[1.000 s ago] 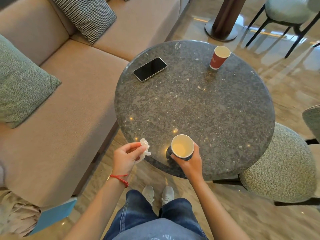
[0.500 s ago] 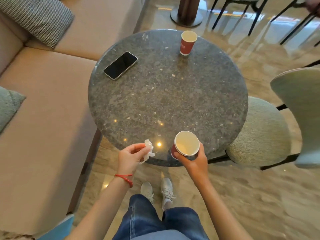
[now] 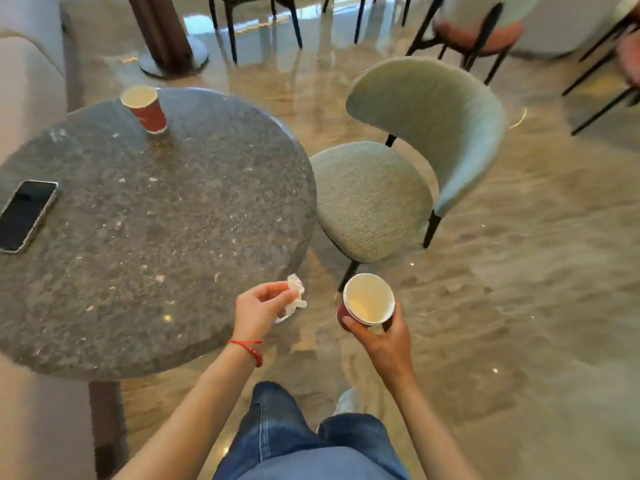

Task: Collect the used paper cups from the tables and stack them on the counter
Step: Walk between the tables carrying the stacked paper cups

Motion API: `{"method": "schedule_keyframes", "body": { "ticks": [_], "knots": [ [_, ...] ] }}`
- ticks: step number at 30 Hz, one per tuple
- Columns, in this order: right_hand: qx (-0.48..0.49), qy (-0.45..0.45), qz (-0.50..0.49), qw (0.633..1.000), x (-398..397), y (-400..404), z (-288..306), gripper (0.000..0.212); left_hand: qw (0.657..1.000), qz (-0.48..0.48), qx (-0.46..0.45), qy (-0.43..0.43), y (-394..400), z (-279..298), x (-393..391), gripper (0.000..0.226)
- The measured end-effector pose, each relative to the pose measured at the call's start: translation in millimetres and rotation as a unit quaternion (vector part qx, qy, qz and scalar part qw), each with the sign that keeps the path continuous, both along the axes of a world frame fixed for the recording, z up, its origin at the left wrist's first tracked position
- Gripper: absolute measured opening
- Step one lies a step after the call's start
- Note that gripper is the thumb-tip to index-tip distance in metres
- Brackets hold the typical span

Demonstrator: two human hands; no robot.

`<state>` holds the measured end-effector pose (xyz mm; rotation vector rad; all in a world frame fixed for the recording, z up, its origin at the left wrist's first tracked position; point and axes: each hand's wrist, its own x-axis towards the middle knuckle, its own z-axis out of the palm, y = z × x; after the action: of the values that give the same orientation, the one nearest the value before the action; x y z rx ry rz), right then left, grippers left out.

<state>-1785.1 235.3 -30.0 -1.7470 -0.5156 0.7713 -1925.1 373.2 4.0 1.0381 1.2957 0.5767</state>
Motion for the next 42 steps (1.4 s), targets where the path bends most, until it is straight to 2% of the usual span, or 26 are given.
{"method": "schedule_keyframes", "body": {
  "ticks": [9, 14, 20, 26, 33, 42],
  "knots": [
    [-0.017, -0.011, -0.19, 0.982, 85.8, -121.4, -5.3, 0.057, 0.981, -0.191, 0.007, 0.0, -83.2, -3.4, 162.5, 0.008],
    [-0.021, -0.016, -0.308, 0.951, 122.7, -174.6, -1.8, 0.057, 0.952, -0.306, 0.011, 0.003, -127.2, 0.8, 238.3, 0.014],
    [-0.029, -0.011, -0.415, 0.909, 170.2, -204.3, -2.4, 0.054, 0.917, -0.398, 0.024, 0.013, -150.0, 1.4, 322.2, 0.009],
    [-0.042, -0.011, -0.458, 0.888, 252.4, -196.7, 8.8, 0.054, 0.896, -0.443, 0.03, 0.016, -140.9, 12.3, 421.0, 0.009],
    [-0.04, -0.032, -0.481, 0.875, 379.0, -162.7, 22.6, 0.051, 0.888, -0.457, 0.05, 0.003, -101.9, 26.4, 553.1, 0.005],
    [-0.034, -0.026, -0.464, 0.885, 536.4, -165.9, 42.0, 0.051, 0.891, -0.453, 0.016, 0.018, -96.0, 34.5, 698.3, 0.008]
  ]
}}
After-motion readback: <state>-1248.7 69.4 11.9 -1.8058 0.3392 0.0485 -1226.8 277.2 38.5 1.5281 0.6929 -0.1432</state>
